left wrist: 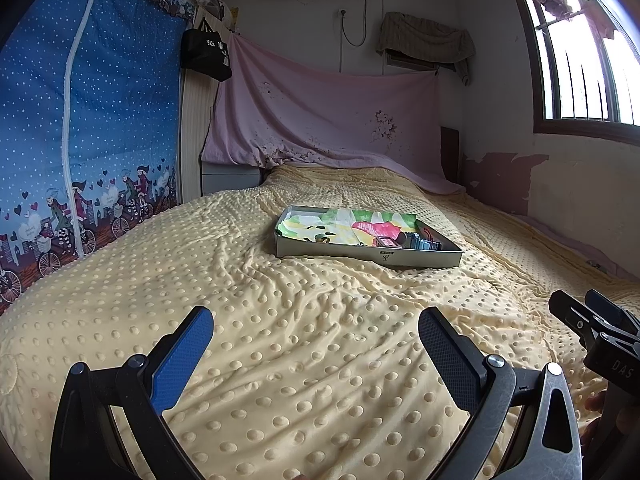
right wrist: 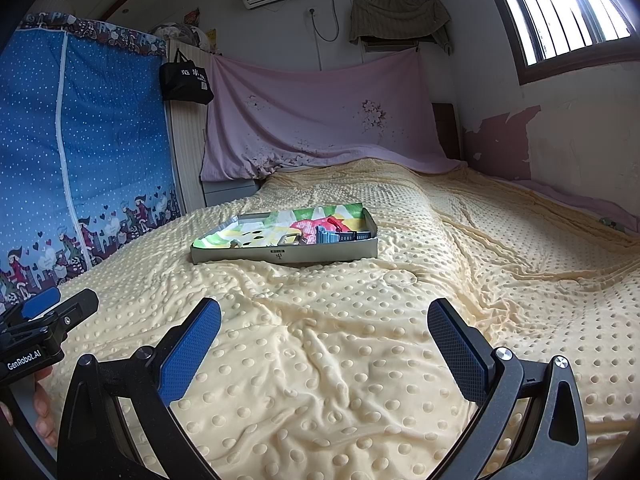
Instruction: Organize jewelry
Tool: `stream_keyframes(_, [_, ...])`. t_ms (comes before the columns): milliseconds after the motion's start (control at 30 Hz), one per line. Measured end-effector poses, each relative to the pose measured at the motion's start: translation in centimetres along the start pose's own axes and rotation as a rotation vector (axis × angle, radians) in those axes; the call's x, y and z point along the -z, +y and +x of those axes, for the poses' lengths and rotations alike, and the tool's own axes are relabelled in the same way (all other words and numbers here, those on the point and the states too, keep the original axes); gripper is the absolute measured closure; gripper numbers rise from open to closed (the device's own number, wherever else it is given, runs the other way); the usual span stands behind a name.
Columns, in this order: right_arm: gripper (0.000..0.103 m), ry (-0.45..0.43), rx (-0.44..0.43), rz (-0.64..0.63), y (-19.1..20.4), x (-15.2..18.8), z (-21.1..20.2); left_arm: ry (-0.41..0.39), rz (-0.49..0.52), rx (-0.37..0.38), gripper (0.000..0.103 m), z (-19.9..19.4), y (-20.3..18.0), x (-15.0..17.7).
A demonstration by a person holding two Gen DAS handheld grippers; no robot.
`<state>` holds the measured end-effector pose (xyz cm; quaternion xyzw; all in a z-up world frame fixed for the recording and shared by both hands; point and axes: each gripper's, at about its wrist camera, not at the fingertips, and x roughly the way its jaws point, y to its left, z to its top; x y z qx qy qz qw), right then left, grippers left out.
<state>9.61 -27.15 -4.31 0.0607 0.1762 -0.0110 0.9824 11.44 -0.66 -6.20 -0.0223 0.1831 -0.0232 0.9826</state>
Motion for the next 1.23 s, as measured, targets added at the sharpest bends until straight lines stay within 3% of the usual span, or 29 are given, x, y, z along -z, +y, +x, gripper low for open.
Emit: stream_keyframes(1233, [0.001,0.0,-0.001,0.0,-0.07,-0.01,0.04,-0.012,0.001,-0.013,0.0,-0.14,-0.15,-0.07])
